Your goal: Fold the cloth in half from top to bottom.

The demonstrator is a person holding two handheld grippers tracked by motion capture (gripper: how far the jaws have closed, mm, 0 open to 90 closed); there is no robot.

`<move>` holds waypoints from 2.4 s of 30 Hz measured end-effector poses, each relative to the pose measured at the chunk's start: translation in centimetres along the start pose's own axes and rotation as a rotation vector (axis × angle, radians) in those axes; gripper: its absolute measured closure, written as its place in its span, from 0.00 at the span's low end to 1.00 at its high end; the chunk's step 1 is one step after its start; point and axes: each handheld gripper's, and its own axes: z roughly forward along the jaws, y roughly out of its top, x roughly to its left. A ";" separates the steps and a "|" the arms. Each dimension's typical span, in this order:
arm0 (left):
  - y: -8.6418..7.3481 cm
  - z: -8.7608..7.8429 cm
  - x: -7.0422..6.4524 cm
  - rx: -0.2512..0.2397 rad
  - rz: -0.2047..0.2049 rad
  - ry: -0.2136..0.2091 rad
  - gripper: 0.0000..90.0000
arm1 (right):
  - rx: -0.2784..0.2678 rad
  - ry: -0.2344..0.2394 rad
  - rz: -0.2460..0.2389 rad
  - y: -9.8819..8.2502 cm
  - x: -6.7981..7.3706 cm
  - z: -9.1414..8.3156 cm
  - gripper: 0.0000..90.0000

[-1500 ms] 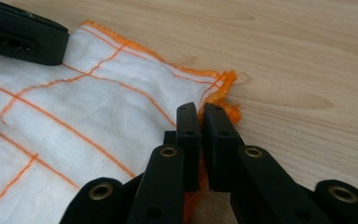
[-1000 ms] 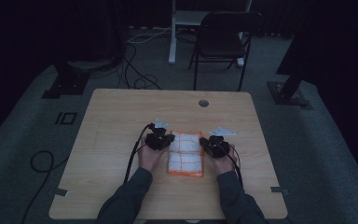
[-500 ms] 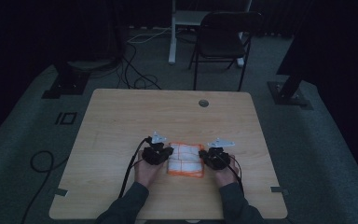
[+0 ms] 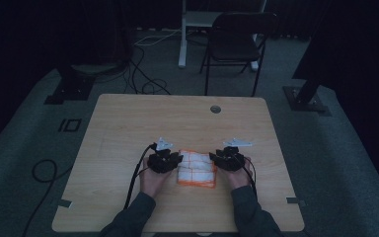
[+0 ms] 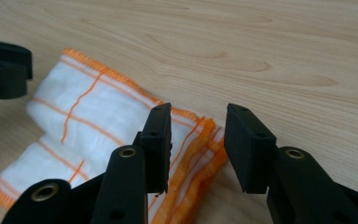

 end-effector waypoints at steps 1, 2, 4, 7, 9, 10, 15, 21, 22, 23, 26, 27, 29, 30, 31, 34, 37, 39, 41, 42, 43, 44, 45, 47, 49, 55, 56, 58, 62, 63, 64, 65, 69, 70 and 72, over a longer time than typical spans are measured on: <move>0.3 0.1 0.2 -0.010 -0.007 0.004 0.77 | 0.004 0.004 0.008 0.1 -0.1 0.2 0.67; 0.5 0.2 0.3 -0.016 -0.011 0.006 0.75 | 0.009 0.003 0.012 0.2 -0.2 0.5 0.67; 1.0 0.6 0.6 -0.022 -0.021 0.009 0.70 | 0.014 0.004 0.022 0.3 -0.2 1.0 0.66; 1.4 1.6 0.9 -0.012 -0.030 0.006 0.66 | 0.023 0.007 0.027 0.4 -0.3 1.4 0.65; 1.5 2.1 1.0 -0.004 -0.033 0.002 0.61 | 0.046 0.013 0.030 0.4 -0.3 1.9 0.64; 1.5 2.6 1.1 0.008 -0.038 -0.008 0.60 | 0.053 0.017 0.030 0.4 -0.3 2.0 0.64; 1.1 3.1 0.9 0.040 -0.042 -0.018 0.70 | 0.073 0.047 0.019 0.1 0.0 1.9 0.70; 0.7 1.9 0.2 0.025 -0.015 -0.031 0.84 | 0.063 0.062 -0.004 -0.4 0.1 0.7 0.80; 0.7 1.7 0.0 0.022 -0.009 -0.033 0.85 | 0.061 0.065 -0.010 -0.5 0.2 0.4 0.81; 0.6 1.5 -0.1 0.020 -0.008 -0.036 0.85 | 0.060 0.067 -0.013 -0.6 0.3 0.2 0.82; 0.2 0.8 -0.4 0.010 0.001 -0.044 0.86 | 0.054 0.075 -0.021 -0.9 0.5 -0.3 0.83; 0.1 0.6 -0.5 0.010 -0.002 -0.047 0.86 | 0.055 0.081 -0.028 -1.0 0.6 -0.5 0.84; -0.5 0.1 -0.7 0.010 0.007 -0.052 0.86 | 0.055 0.086 -0.036 -1.3 0.9 -0.8 0.83; -0.8 -0.1 -0.8 0.009 0.008 -0.057 0.85 | 0.061 0.091 -0.045 -1.6 1.1 -0.9 0.83; -1.1 -0.3 -0.8 0.008 0.007 -0.063 0.85 | 0.061 0.094 -0.049 -1.7 1.3 -1.1 0.83; -2.0 -0.8 -1.0 0.010 0.011 -0.072 0.85 | 0.054 0.104 -0.070 -2.0 1.5 -1.8 0.82; -2.6 -1.0 -1.1 0.021 0.016 -0.071 0.85 | 0.018 0.094 -0.069 -1.6 1.4 -2.3 0.79; -3.1 -1.2 -1.1 0.026 0.016 -0.072 0.85 | -0.029 0.074 -0.046 -1.2 1.2 -2.7 0.77; -3.4 -1.3 -1.0 0.032 0.019 -0.073 0.85 | -0.055 0.053 -0.027 -0.8 1.0 -2.9 0.76; -3.6 -1.4 -1.0 0.034 0.018 -0.073 0.84 | -0.063 0.049 -0.022 -0.6 0.9 -2.9 0.75; -3.7 -1.4 -1.0 0.036 0.018 -0.073 0.84 | -0.066 0.043 -0.019 -0.5 0.8 -2.9 0.75; -3.8 -1.5 -1.0 0.040 0.021 -0.072 0.84 | -0.067 0.038 -0.018 -0.4 0.8 -2.9 0.75; -4.0 -1.6 -1.0 0.039 0.016 -0.074 0.84 | -0.068 0.036 -0.016 -0.3 0.7 -2.8 0.75; -4.1 -1.7 -1.0 0.043 0.019 -0.074 0.83 | -0.068 0.030 -0.011 -0.2 0.7 -2.7 0.75; -4.2 -1.9 -1.1 0.044 0.025 -0.075 0.82 | -0.064 0.032 -0.013 -0.2 0.7 -2.6 0.75; -4.0 -2.5 -1.0 0.024 0.031 -0.073 0.79 | -0.044 0.044 -0.027 -0.3 1.1 -2.3 0.75; -3.9 -2.7 -1.0 0.020 0.031 -0.073 0.79 | -0.037 0.052 -0.033 -0.3 1.2 -2.3 0.75; -3.8 -3.0 -0.9 0.011 0.028 -0.069 0.79 | -0.019 0.066 -0.042 -0.5 1.4 -2.2 0.75; -3.6 -3.5 -0.7 -0.008 0.025 -0.061 0.77 | 0.008 0.084 -0.059 -1.2 1.9 -2.1 0.75; -3.5 -3.7 -0.6 -0.013 0.026 -0.058 0.77 | 0.008 0.087 -0.063 -1.3 1.9 -2.1 0.74; -3.4 -3.8 -0.5 -0.022 0.022 -0.053 0.76 | 0.012 0.092 -0.063 -1.5 2.0 -2.2 0.74; -3.3 -3.9 -0.5 -0.030 0.018 -0.053 0.75 | 0.015 0.098 -0.068 -1.6 2.1 -2.3 0.74; -3.1 -3.6 -0.4 -0.027 0.020 -0.049 0.73 | 0.020 0.108 -0.079 -1.9 2.5 -2.5 0.74; -3.1 -3.4 -0.4 -0.025 0.019 -0.049 0.73 | 0.016 0.107 -0.078 -1.9 2.5 -2.5 0.74; -3.1 -3.1 -0.5 -0.018 0.024 -0.049 0.73 | 0.008 0.101 -0.077 -1.8 2.4 -2.6 0.73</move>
